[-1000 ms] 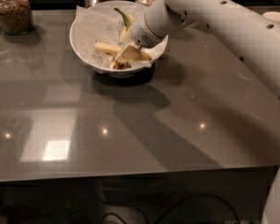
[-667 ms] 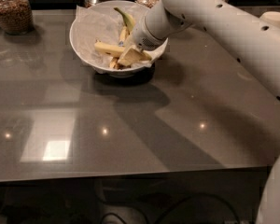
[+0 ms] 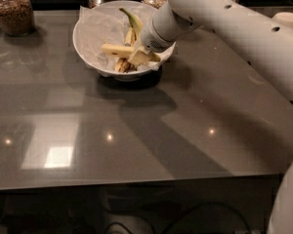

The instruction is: Pick banana from white bowl

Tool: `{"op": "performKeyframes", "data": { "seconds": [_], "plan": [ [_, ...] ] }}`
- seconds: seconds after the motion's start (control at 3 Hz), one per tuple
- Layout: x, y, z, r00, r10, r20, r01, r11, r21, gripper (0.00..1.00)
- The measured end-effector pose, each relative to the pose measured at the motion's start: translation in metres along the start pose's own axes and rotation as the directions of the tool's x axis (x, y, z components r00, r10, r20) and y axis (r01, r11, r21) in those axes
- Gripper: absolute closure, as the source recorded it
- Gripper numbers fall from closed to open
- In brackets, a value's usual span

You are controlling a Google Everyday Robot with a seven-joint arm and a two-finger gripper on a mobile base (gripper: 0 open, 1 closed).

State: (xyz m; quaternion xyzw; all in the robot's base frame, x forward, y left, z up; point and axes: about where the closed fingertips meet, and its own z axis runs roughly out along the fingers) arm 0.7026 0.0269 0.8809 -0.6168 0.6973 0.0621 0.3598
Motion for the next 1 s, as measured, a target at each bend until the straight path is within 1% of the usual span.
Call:
{"op": "performKeyframes", "data": {
  "seconds": [0.33,0.67,1.0],
  "plan": [
    [-0.021,-0.008,-0.02,0.999,-0.022,0.03,0.021,0.9989,0.041,1.0],
    [-0.04,-0.015,-0.047,0.996,-0.04,0.076,0.033,0.9958,0.085,1.0],
    [-0.046,-0.011,-0.077,0.985,-0.035,0.169,0.017,0.994,0.108,1.0]
  ]
}}
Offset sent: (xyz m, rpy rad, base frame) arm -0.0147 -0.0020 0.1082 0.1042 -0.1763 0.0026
